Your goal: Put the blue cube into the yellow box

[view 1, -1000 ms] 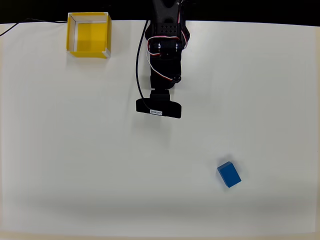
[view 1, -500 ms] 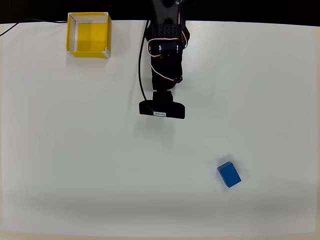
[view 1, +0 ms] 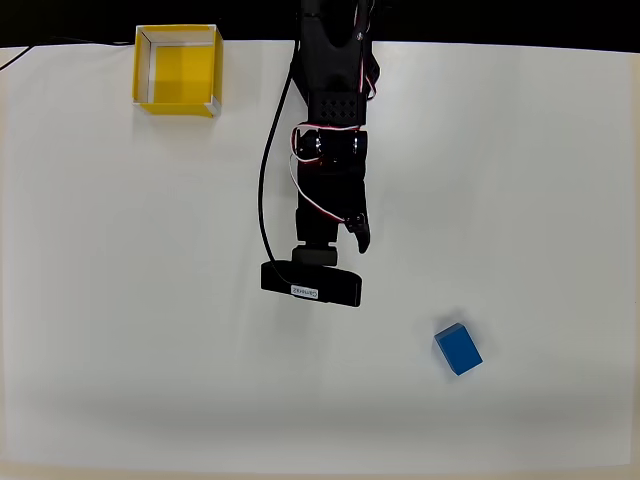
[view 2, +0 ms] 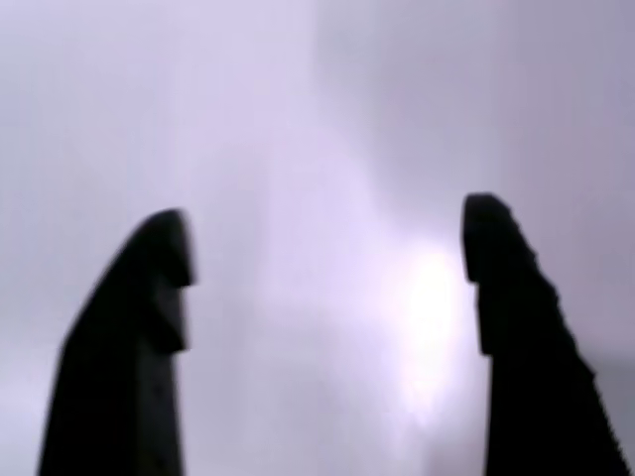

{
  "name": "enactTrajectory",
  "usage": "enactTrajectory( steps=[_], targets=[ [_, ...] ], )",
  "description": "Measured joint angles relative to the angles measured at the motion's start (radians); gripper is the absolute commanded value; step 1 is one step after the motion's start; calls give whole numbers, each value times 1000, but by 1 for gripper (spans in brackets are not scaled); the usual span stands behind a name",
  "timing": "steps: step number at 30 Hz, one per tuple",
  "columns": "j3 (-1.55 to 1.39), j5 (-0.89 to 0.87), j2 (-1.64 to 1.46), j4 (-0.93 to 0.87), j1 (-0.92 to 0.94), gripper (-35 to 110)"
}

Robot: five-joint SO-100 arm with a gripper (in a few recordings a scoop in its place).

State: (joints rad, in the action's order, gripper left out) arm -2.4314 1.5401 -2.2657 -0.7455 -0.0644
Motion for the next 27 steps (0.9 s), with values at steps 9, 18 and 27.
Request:
enactTrajectory(
  steps=[9, 18, 27],
  targets=[
    [302, 9, 371, 146, -83, 45],
    [571, 43, 733, 336, -156, 46],
    [787, 43, 985, 426, -232, 46]
  ],
)
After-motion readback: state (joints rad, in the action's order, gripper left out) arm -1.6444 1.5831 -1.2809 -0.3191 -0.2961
